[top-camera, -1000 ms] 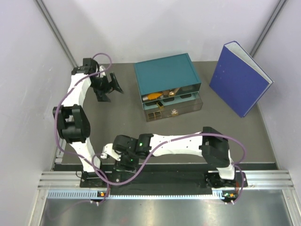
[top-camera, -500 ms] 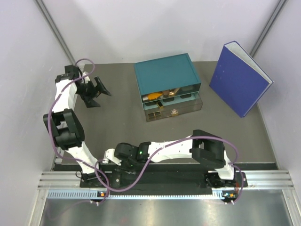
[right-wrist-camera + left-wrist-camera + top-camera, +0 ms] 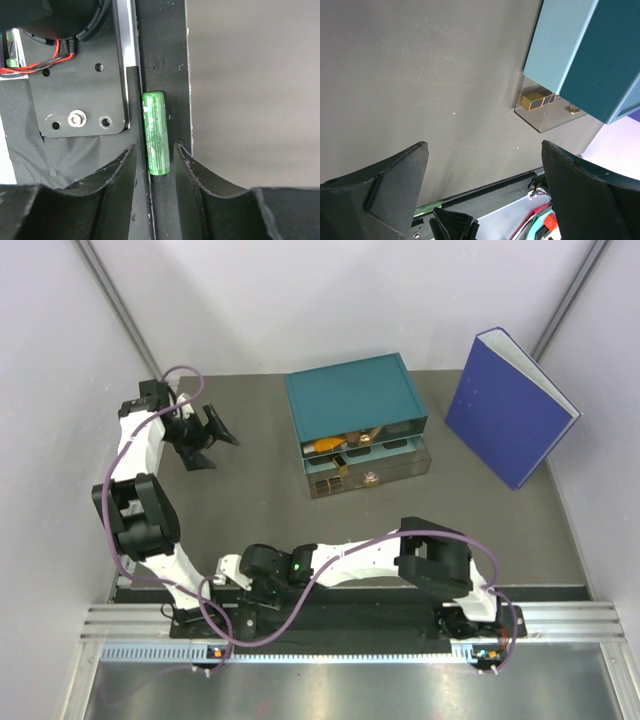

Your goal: Organize the makeup

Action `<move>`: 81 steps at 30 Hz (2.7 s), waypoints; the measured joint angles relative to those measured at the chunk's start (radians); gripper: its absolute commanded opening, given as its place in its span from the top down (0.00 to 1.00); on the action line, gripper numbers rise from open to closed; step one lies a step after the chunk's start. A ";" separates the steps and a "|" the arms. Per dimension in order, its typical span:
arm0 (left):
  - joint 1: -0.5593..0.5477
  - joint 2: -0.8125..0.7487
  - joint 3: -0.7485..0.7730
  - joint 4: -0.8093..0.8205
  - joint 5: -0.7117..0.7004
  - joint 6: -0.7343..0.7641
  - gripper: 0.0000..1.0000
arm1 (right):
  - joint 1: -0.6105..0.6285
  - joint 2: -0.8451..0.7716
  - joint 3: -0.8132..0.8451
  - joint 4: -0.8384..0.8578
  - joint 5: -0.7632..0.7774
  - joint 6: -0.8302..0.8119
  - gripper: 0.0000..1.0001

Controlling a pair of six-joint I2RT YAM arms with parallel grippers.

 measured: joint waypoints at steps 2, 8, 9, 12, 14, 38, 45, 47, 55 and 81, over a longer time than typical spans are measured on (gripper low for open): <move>0.000 -0.002 -0.001 0.000 0.000 0.000 0.01 | 0.000 0.010 0.000 0.004 -0.005 0.004 0.64; 0.000 -0.019 -0.018 0.001 0.003 0.000 0.01 | 0.000 0.029 0.000 0.026 -0.023 0.008 0.65; 0.000 -0.021 -0.020 0.001 0.004 0.000 0.01 | 0.000 0.031 0.000 0.027 -0.022 0.011 0.65; 0.000 -0.028 -0.026 0.002 0.004 0.000 0.01 | 0.000 0.034 0.000 0.034 -0.022 0.017 0.65; 0.000 -0.032 -0.026 0.004 0.005 0.000 0.01 | 0.000 0.036 0.000 0.034 -0.021 0.023 0.65; 0.000 -0.068 -0.056 0.024 0.031 -0.013 0.01 | -0.010 0.032 -0.015 0.050 0.013 0.090 0.65; 0.000 -0.067 -0.055 0.026 0.043 -0.025 0.01 | -0.010 0.031 -0.023 0.058 0.020 0.114 0.66; 0.000 -0.067 -0.055 0.026 0.048 -0.027 0.01 | -0.010 0.027 -0.032 0.068 0.026 0.121 0.66; 0.000 -0.067 -0.046 0.027 0.056 -0.028 0.01 | -0.018 0.015 -0.058 0.098 0.024 0.146 0.63; 0.000 -0.067 -0.046 0.027 0.056 -0.032 0.01 | -0.087 -0.013 -0.078 0.083 -0.050 0.118 0.78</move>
